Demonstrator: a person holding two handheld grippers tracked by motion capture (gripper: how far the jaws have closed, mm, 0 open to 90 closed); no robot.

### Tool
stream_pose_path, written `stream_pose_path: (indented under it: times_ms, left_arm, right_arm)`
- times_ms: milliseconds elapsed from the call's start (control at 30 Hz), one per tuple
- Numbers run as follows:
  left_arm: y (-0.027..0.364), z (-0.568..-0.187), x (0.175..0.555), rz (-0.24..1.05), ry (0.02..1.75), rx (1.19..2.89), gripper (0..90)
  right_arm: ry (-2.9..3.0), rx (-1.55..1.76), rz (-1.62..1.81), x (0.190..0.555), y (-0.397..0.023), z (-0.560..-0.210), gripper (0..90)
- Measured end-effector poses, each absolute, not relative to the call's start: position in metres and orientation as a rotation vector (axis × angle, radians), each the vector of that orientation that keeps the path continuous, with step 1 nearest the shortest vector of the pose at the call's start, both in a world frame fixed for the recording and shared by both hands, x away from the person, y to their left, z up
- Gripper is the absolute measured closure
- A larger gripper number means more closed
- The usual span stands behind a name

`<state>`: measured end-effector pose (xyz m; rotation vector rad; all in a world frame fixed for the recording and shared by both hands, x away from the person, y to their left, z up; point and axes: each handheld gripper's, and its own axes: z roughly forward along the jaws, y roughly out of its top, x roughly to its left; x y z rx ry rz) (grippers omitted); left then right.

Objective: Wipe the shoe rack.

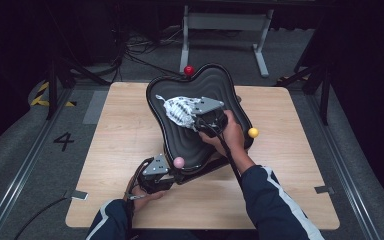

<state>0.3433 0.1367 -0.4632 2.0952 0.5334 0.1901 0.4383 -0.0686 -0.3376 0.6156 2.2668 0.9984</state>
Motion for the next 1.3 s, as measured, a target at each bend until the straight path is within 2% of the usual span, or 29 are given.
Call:
stream_pose_path:
  times_ms: [467, 1300]
  left_arm:
    - [0.138, -0.463, 0.342, 0.192, 0.542, 2.099, 73.9]
    - [0.142, -0.463, 0.34, 0.177, 0.547, 2.097, 73.6]
  right_arm:
    - [2.258, 0.582, 1.005, 0.442, -0.045, -0.333, 79.9]
    - [2.204, 0.632, 0.986, 0.467, -0.046, -0.322, 79.1]
